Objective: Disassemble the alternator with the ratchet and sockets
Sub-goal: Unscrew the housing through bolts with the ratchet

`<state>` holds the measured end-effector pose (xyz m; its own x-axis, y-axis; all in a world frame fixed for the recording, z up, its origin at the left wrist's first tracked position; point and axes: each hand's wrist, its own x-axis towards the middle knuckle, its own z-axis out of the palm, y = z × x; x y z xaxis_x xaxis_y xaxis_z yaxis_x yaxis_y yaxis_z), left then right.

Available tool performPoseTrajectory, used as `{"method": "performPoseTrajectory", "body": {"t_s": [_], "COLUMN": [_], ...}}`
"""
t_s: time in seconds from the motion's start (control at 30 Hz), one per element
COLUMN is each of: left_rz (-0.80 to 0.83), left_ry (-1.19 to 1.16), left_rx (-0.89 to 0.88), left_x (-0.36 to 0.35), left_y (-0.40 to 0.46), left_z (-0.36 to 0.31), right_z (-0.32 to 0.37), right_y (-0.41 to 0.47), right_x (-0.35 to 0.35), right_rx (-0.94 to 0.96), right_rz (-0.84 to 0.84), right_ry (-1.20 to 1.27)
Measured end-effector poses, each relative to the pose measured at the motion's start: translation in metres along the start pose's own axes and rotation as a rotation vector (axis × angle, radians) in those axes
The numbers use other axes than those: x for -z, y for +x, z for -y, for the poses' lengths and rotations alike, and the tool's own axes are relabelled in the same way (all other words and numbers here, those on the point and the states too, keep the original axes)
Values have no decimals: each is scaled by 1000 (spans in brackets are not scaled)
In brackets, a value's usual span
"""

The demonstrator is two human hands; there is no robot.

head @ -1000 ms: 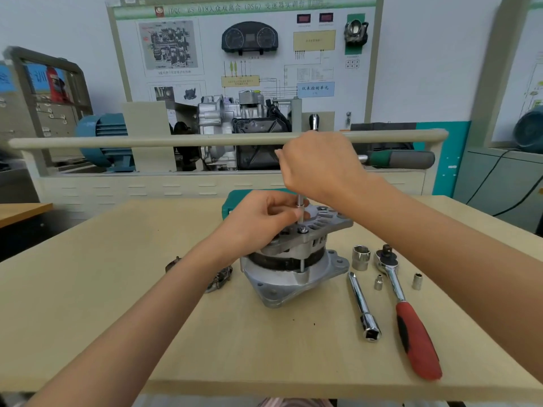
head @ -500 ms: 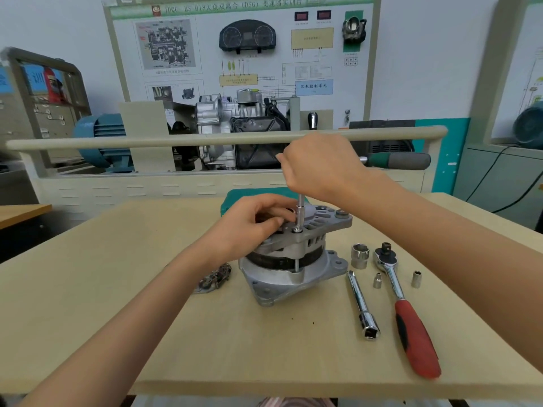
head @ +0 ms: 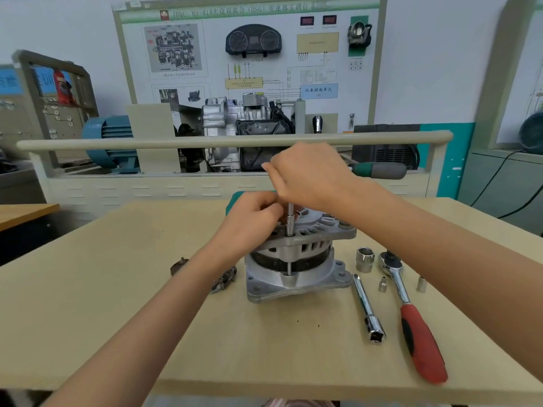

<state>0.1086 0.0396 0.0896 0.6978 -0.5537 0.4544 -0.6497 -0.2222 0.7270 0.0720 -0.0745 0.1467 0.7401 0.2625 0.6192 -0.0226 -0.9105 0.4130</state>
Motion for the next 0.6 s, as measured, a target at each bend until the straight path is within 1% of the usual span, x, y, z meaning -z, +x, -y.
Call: {"method": "performPoseTrajectory", "body": {"t_s": [0.07, 0.2, 0.27, 0.33, 0.47, 0.6], "left_rz": [-32, 167, 193, 164, 18, -124], "left_ry": [-97, -245, -248, -262, -281, -165], "left_rx": [-11, -6, 24, 62, 147, 117], "left_x": [-5, 3, 8, 10, 5, -10], "left_y": [-7, -13, -10, -7, -5, -6], "left_z": [1, 5, 8, 7, 3, 2], "right_z": [-1, -1, 0, 1, 10, 16], "right_y": [1, 2, 3, 2, 3, 6], "right_x": [-2, -3, -1, 0, -1, 1], "right_rx": [14, 29, 27, -7, -176, -306], "right_rz": [-1, -12, -6, 6, 35, 94], "right_ry": [29, 60, 63, 43, 7, -18]}}
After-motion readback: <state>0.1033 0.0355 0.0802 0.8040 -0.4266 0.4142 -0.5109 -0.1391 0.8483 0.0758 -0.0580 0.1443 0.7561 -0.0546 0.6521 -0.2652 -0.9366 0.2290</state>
